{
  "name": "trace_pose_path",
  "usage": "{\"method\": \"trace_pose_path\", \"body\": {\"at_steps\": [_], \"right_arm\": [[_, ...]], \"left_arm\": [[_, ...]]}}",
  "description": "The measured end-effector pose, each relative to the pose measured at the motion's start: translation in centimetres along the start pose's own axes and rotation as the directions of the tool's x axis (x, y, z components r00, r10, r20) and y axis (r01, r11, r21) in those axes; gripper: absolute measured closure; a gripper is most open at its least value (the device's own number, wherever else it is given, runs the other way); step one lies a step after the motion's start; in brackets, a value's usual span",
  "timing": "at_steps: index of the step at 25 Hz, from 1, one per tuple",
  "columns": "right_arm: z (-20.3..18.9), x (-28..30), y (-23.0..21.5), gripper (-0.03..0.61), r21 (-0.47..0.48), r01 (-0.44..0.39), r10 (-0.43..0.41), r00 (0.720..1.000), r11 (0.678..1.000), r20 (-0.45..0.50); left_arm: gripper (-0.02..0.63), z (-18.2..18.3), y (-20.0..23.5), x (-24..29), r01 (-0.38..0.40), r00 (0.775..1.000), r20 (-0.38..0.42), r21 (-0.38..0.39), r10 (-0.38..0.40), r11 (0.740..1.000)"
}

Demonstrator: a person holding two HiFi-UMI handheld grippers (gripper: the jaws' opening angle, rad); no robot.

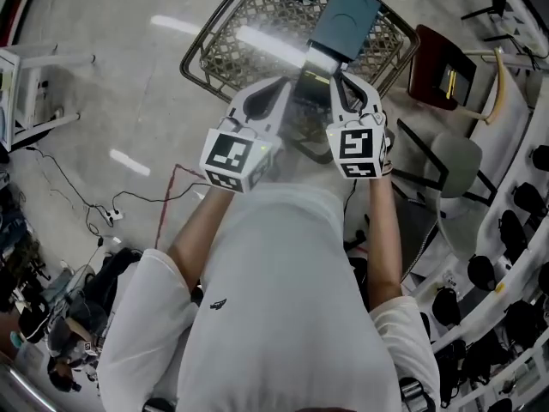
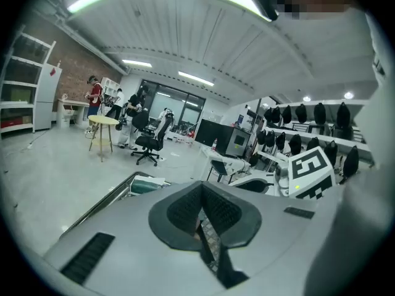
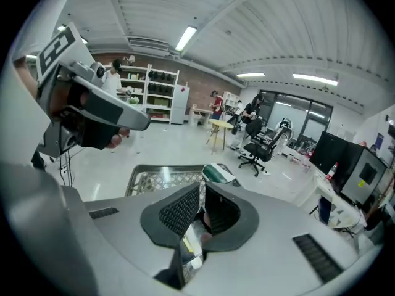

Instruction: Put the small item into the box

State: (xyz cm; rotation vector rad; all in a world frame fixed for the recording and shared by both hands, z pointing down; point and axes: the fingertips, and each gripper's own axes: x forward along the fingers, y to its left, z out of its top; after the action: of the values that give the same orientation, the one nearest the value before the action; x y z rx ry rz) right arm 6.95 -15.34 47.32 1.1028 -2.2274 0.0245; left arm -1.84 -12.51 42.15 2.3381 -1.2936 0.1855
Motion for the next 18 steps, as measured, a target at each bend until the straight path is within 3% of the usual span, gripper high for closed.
{"method": "trace_pose_path", "body": {"at_steps": [8,14,18], "right_arm": [[5.3,-6.1,-2.0,0.561,0.125,0.102,-0.117,0.986,0.987,0.120],[7.4,-9.7,-2.1,0.569,0.144,0.169,-0.190,0.970,0.975,0.150],[7.7,-12.0,-2.5,0.575,0.214,0.209,-0.245,0.957,0.954,0.158]], "left_arm": [[0.612,3.8,-2.0,-2.7,0.027,0.997,0.067,0.039,-0.030,0.999],[0.612,5.5,-2.7,-3.8,0.034,0.995,0.095,0.040,-0.038,0.999],[0.612,6.1,-3.2,-4.6,0.035,0.993,0.112,0.044,-0.040,0.998]]}}
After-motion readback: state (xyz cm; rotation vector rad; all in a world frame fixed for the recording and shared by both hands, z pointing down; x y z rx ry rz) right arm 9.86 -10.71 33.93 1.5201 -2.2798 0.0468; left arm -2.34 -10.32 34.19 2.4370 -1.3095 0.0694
